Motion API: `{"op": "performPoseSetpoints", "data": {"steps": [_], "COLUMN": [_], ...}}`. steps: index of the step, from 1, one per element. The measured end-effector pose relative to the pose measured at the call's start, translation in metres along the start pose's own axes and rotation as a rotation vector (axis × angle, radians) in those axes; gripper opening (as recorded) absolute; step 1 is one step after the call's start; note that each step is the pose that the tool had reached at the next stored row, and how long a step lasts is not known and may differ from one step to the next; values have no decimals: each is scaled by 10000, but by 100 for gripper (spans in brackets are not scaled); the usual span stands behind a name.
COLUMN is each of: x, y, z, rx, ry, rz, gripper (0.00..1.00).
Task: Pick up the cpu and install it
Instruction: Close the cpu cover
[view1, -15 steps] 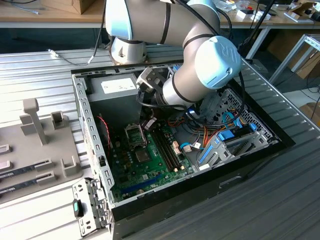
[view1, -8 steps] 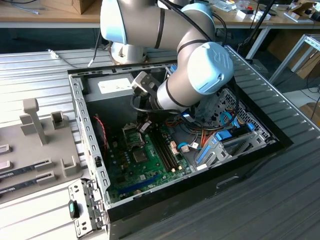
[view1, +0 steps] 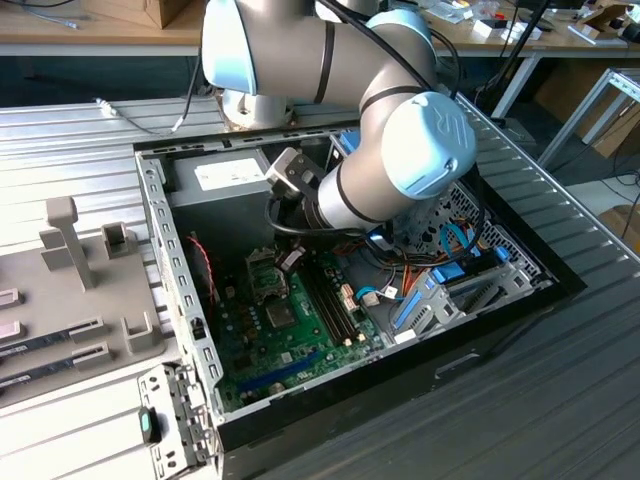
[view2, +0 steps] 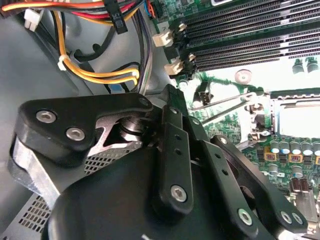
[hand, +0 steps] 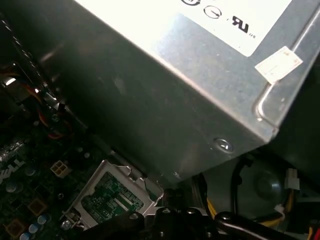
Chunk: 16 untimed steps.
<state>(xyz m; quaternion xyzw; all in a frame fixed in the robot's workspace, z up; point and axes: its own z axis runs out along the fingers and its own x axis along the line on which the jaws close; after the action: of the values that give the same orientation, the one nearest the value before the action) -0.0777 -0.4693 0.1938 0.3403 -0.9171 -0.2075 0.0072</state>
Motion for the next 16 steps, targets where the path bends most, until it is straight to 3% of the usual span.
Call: {"op": "performPoseSetpoints", "data": {"steps": [16], "x": [-12], "y": [52], "z": [-144], "rx": [-32], "ry": [-27], "rz": [-7], "gripper": [11]}}
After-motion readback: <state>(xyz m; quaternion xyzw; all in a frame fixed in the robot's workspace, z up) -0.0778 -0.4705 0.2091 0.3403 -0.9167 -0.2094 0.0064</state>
